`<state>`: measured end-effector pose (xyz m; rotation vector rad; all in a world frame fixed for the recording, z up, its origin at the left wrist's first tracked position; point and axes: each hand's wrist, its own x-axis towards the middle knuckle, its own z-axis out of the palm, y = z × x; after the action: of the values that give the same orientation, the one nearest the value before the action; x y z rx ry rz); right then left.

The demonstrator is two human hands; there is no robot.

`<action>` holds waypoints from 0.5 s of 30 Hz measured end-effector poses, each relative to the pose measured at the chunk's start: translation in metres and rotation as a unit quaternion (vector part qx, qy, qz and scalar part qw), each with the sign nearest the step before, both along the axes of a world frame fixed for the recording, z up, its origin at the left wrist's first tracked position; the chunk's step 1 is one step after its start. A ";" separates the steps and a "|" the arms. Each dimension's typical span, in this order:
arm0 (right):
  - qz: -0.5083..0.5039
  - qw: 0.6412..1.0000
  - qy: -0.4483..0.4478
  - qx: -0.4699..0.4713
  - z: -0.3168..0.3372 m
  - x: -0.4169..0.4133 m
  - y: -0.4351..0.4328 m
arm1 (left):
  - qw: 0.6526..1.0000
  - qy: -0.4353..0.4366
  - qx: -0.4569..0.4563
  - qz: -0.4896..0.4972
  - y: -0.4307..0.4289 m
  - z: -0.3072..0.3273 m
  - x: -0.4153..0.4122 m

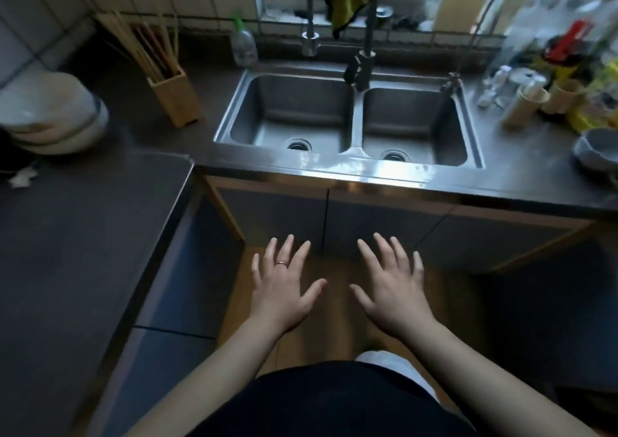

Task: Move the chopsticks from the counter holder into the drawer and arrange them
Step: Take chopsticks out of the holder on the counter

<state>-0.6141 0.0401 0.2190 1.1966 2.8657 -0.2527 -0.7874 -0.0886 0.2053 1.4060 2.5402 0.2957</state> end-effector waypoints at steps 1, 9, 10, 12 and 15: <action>0.015 1.000 0.001 0.000 0.002 -0.015 0.007 | 1.000 -0.001 0.005 0.015 0.001 0.000 -0.011; 0.136 0.990 0.023 0.006 0.015 -0.137 0.089 | 0.990 0.018 0.029 0.137 0.042 0.007 -0.099; 0.149 0.988 0.027 0.003 0.018 -0.152 0.100 | 0.988 0.022 0.031 0.152 0.049 0.009 -0.110; 0.175 0.984 0.032 0.000 0.025 -0.183 0.123 | 0.982 0.028 0.036 0.183 0.064 0.016 -0.132; 0.216 0.976 0.039 -0.003 0.034 -0.229 0.153 | 0.971 0.038 0.045 0.232 0.085 0.026 -0.163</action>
<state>-0.8433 0.1935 0.2527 0.5455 3.0896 -0.2977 -0.9509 -0.0036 0.2318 0.8424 2.9303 0.4440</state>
